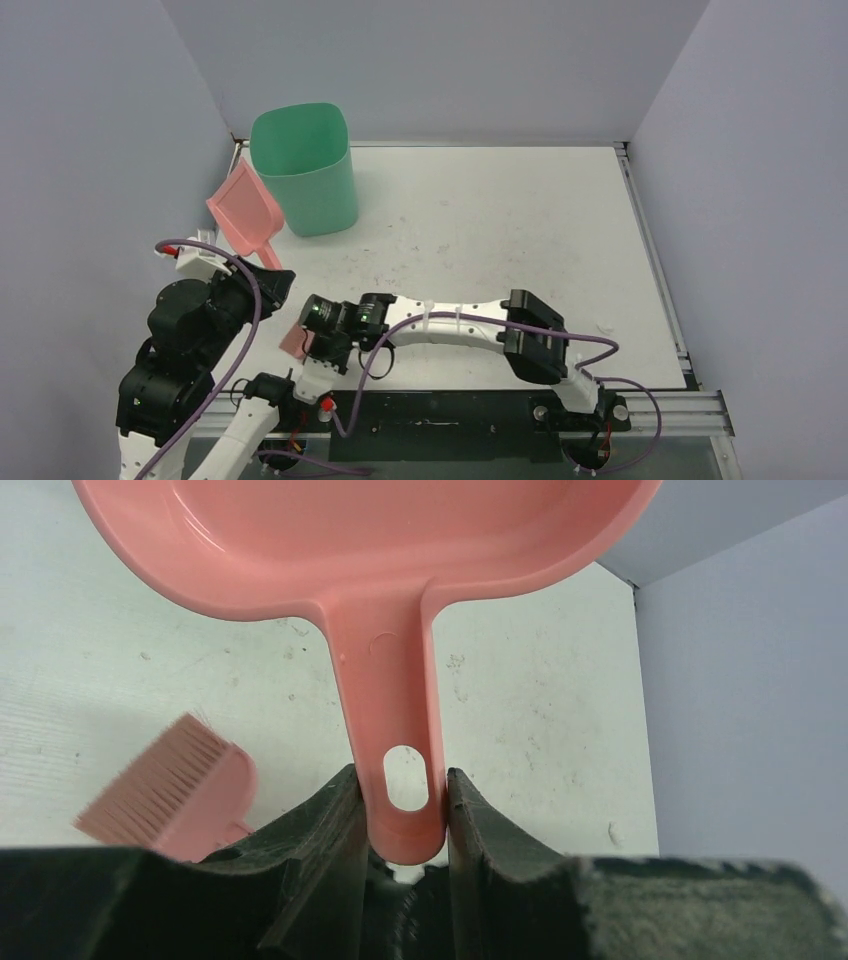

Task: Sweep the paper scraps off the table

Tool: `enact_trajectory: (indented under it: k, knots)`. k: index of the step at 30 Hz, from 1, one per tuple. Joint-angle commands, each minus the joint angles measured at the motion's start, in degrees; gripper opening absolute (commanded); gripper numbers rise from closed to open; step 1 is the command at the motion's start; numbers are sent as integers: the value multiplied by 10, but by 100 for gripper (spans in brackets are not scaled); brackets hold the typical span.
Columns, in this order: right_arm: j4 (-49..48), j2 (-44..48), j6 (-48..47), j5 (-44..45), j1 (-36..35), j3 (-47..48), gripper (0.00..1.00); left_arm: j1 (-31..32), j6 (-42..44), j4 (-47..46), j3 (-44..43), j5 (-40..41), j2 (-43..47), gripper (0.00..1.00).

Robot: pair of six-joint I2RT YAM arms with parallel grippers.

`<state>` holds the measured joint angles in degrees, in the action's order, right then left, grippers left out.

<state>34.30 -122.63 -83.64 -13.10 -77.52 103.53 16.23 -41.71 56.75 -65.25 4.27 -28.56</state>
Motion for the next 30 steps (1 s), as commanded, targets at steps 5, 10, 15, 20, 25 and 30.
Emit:
enact_trajectory:
  k: [5,10,15,20,25,30]
  knots:
    - [256,151,77,41,-25,-192,5,14,18,-38,5,-5,-3,0]
    - [247,258,106,83,21,-274,5,14,17,-44,18,-12,-7,0]
    - [254,323,185,83,97,-225,5,15,54,-37,17,-9,-40,0]
    - [253,366,290,61,147,-160,5,15,118,-22,13,-25,-92,0]
    - [196,423,406,26,247,-181,5,21,199,34,3,-82,-155,0]
    - [168,424,527,-33,411,-167,5,78,199,83,35,-114,-172,0]
